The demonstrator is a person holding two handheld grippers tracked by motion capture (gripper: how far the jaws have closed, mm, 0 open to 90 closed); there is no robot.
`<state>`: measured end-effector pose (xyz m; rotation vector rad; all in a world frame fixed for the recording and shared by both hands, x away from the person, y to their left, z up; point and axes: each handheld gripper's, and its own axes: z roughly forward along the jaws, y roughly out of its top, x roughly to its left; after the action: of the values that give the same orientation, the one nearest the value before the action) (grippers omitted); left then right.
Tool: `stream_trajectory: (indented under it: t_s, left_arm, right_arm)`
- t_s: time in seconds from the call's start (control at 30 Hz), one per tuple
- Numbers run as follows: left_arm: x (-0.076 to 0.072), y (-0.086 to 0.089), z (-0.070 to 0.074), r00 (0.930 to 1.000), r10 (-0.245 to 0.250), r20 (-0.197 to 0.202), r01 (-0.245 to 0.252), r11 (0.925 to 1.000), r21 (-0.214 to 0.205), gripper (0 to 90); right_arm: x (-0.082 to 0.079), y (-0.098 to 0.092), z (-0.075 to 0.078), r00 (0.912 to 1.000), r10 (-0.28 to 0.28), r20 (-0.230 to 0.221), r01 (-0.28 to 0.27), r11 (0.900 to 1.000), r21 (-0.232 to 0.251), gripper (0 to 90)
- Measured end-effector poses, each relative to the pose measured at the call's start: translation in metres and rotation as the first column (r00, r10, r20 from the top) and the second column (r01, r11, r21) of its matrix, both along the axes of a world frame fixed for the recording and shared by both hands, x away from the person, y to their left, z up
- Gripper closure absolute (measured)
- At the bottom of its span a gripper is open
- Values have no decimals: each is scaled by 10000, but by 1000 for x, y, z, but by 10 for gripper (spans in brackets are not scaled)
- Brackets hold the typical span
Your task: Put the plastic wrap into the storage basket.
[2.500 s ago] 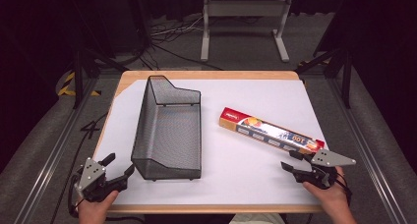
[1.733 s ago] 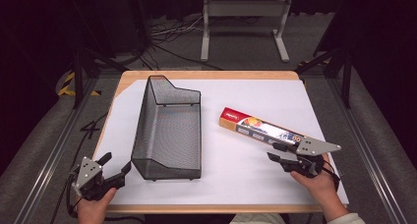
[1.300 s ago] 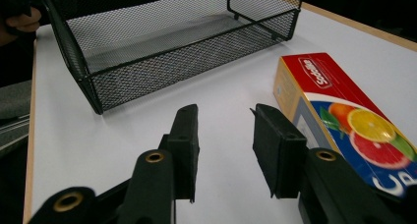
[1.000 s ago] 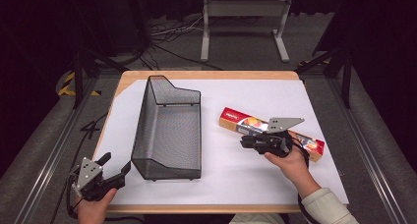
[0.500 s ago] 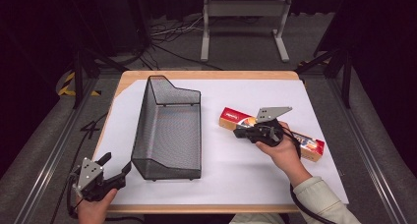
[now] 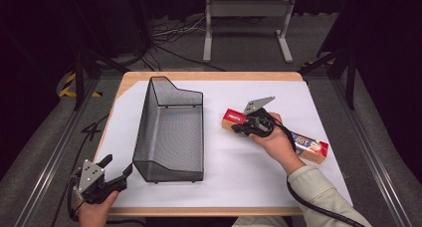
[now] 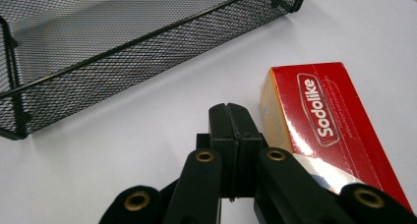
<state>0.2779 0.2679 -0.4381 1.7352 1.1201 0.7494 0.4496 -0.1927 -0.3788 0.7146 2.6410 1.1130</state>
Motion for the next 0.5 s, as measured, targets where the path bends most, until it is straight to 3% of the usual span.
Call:
stream_trajectory:
  t_s: [0.07, 0.2, 0.3, 0.5]
  left_arm:
    - [0, 1, 0, 10000, 68, -17, -68, 10000, -67, 255]
    - [0, 1, 0, 10000, 39, 3, -39, 10000, -57, 255]
    - [0, 1, 0, 10000, 40, 0, -40, 10000, -65, 255]
    - [0, 1, 0, 10000, 66, -11, -66, 9999, -82, 255]
  right_arm:
    - [2, 2, -2, 10000, -84, -13, 84, 9999, -151, 900]
    - [9, 11, -10, 9998, -159, 123, 170, 9957, -913, 900]
    - [11, 13, -13, 9997, -232, 91, 240, 9938, -1086, 900]
    - [12, 25, -27, 9988, -334, 363, 410, 9712, -2346, 900]
